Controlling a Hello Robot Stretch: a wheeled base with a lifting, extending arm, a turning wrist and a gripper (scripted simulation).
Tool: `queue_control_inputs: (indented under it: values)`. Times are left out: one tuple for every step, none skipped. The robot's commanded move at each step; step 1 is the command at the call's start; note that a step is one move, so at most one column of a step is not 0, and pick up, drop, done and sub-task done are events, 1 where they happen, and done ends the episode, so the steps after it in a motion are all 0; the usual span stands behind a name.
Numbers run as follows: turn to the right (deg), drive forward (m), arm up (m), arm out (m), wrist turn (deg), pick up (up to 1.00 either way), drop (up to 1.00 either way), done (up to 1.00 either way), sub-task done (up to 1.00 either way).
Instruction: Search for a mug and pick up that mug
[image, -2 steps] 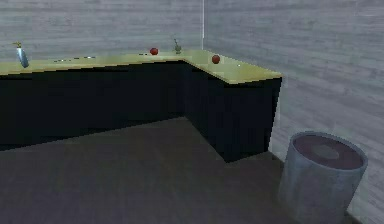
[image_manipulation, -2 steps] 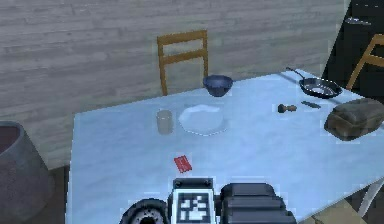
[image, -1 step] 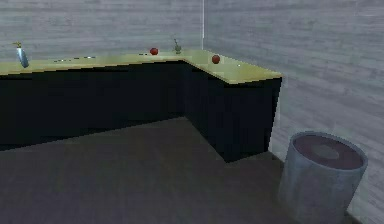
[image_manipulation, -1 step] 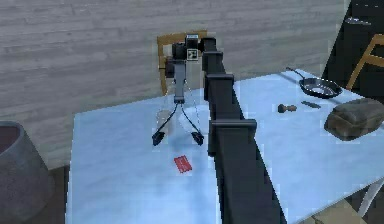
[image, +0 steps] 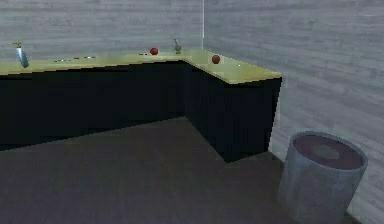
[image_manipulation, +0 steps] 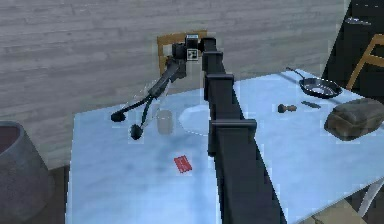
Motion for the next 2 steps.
queue_control_inputs:
  values:
    - [0.0,0.0,0.0,0.0,45.0,0.0,0.0,0.0,0.0]
    - [0.0,0.0,0.0,0.0,45.0,0.0,0.0,0.0,0.0]
